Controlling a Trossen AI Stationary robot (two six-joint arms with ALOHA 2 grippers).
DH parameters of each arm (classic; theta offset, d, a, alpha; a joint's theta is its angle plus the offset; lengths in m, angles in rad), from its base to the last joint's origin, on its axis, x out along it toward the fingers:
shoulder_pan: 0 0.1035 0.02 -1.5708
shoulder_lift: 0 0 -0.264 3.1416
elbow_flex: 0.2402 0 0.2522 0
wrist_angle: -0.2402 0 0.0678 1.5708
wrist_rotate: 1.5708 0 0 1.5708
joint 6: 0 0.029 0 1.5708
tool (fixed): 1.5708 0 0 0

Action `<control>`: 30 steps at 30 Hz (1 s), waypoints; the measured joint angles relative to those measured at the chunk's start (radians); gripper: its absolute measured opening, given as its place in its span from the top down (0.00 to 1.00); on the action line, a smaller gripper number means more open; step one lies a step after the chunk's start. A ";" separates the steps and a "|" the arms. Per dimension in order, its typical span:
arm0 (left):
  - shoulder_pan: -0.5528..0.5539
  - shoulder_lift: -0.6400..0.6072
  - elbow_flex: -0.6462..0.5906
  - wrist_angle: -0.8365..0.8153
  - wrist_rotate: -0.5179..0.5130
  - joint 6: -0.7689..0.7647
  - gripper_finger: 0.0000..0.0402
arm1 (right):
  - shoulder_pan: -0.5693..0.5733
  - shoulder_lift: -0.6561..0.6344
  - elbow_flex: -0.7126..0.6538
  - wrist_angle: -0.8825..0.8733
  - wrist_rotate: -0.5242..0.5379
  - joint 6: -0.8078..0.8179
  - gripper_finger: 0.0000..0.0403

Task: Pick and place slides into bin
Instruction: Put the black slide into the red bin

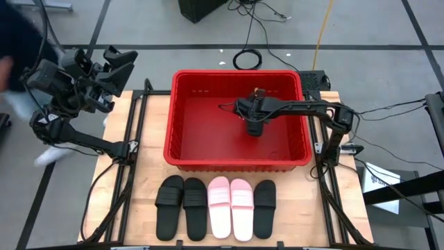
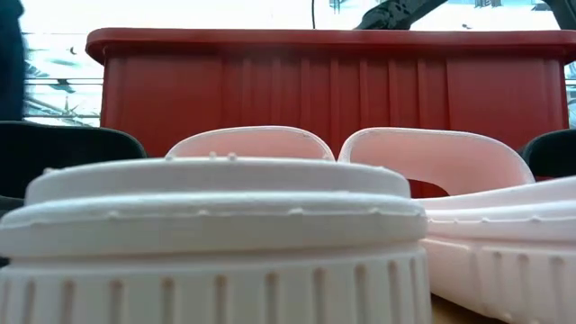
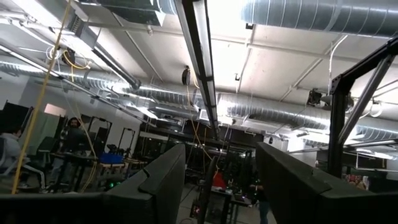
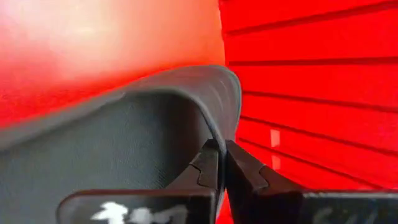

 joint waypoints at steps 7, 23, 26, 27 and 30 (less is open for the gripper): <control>0.000 0.000 0.000 0.004 0.000 0.000 0.50 | -0.018 -0.029 -0.049 0.055 -0.014 -0.172 1.00; 0.000 0.001 0.000 0.005 0.002 -0.023 0.50 | -0.116 -0.038 -0.048 0.098 -0.085 -0.190 1.00; 0.000 0.001 0.000 0.005 0.002 -0.023 0.50 | -0.124 -0.038 -0.049 0.096 -0.121 -0.186 0.99; 0.000 0.001 0.000 0.005 0.002 -0.023 0.50 | -0.124 -0.038 -0.054 0.105 -0.121 -0.184 0.99; 0.000 0.001 0.000 0.005 0.002 -0.024 0.50 | -0.125 -0.038 -0.101 0.148 -0.119 -0.186 0.98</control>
